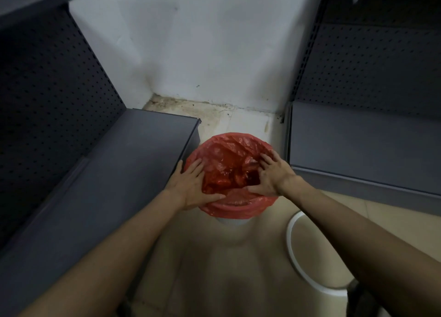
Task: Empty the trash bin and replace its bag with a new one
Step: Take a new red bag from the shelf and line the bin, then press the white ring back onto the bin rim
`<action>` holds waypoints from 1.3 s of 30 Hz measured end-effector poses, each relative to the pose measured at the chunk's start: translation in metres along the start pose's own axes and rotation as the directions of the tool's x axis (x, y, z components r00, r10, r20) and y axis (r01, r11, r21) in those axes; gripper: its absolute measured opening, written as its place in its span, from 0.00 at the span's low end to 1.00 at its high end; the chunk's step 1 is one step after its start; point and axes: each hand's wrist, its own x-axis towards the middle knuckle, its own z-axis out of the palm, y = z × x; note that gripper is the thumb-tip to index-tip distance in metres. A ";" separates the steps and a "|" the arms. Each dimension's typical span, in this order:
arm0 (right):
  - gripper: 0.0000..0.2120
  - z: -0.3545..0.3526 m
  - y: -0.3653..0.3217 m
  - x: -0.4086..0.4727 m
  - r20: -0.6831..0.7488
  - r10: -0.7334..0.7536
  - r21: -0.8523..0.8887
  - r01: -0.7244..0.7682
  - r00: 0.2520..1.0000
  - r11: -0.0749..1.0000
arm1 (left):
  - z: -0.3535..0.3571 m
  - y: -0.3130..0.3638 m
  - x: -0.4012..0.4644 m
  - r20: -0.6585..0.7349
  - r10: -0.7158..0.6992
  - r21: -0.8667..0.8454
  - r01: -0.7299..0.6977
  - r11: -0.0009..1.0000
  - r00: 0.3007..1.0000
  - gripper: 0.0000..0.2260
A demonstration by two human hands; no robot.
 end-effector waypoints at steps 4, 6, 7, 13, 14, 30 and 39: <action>0.45 -0.003 -0.005 0.002 0.074 0.019 -0.039 -0.016 0.997 0.999 | -0.004 0.002 0.004 0.037 -0.008 0.004 0.007 1.000 0.999 0.55; 0.44 -0.005 -0.005 0.001 0.070 0.027 -0.027 -0.025 0.997 0.999 | -0.008 0.004 0.004 0.062 -0.019 0.021 0.018 1.000 0.998 0.55; 0.43 -0.006 -0.004 -0.001 0.046 0.027 0.011 -0.028 0.999 1.000 | -0.011 0.006 0.004 0.069 -0.025 0.025 0.023 0.999 0.997 0.55; 0.31 -0.017 0.012 -0.031 -0.360 0.026 0.272 0.078 0.933 0.959 | -0.048 0.027 0.001 -0.189 0.084 -0.057 -0.096 0.994 0.978 0.45; 0.29 -0.018 0.017 -0.038 -0.402 0.042 0.285 0.081 0.915 0.955 | -0.057 0.035 0.002 -0.237 0.103 -0.056 -0.120 0.991 0.966 0.42; 0.22 0.086 0.120 -0.181 -0.168 0.701 0.541 -0.530 0.693 0.653 | -0.096 0.241 0.046 -0.436 0.367 -0.117 -0.456 0.882 0.821 0.22; 0.23 0.211 0.074 -0.204 0.127 0.751 0.542 -0.679 0.648 0.495 | 0.002 0.293 0.067 -0.256 0.328 -0.187 -0.380 0.906 0.909 0.18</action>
